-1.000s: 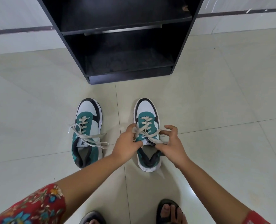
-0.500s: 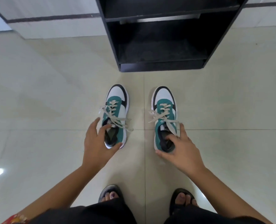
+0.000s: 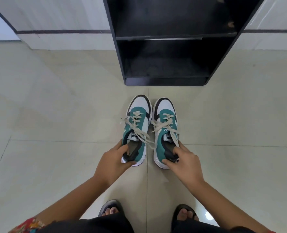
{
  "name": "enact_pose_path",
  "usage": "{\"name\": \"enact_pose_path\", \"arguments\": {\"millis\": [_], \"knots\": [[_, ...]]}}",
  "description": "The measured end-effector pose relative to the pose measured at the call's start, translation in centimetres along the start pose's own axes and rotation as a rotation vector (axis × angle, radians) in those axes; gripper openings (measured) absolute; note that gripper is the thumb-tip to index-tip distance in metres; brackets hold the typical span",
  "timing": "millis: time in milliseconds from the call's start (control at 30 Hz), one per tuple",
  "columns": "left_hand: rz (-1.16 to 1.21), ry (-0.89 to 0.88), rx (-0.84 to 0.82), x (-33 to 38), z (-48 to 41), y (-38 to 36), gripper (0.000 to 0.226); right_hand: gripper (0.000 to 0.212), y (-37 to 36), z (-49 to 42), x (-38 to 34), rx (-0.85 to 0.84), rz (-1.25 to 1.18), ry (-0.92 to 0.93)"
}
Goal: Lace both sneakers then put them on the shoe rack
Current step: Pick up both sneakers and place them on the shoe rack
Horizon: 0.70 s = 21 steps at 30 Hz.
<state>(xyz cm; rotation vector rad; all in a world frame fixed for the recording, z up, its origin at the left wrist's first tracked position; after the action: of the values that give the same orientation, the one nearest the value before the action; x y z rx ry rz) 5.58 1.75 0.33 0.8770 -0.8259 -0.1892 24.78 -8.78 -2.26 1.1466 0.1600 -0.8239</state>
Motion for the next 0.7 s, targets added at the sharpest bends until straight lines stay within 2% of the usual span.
{"name": "enact_pose_path", "arguments": {"millis": [133, 333, 700], "knots": [[-0.091, -0.108, 0.106, 3.6, -0.3, 5.0, 0.035, 0.038, 5.2, 1.0, -1.2, 0.153, 0.035, 0.066], [-0.144, -0.204, 0.23, 11.4, -0.1, 14.5, 0.037, 0.038, 16.5, 4.4, -7.8, 0.376, 0.043, 0.168], [-0.011, -0.154, 0.169, 22.9, 4.6, 29.7, 0.04, 0.032, 32.7, 11.0, -18.5, 0.26, 0.06, 0.108]]}}
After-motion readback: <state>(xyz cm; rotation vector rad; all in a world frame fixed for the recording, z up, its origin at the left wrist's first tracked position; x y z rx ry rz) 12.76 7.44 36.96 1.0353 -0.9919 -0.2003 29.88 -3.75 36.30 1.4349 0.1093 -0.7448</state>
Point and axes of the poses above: each hand's wrist, its own z-axis away from the middle knuckle, its own y-axis out of the back of the hand, x = y × z, the point moved 10 cm from there along -z, towards the middle knuckle, and after that the axes turned 15 degrees about -x, right-handed, at the moved point
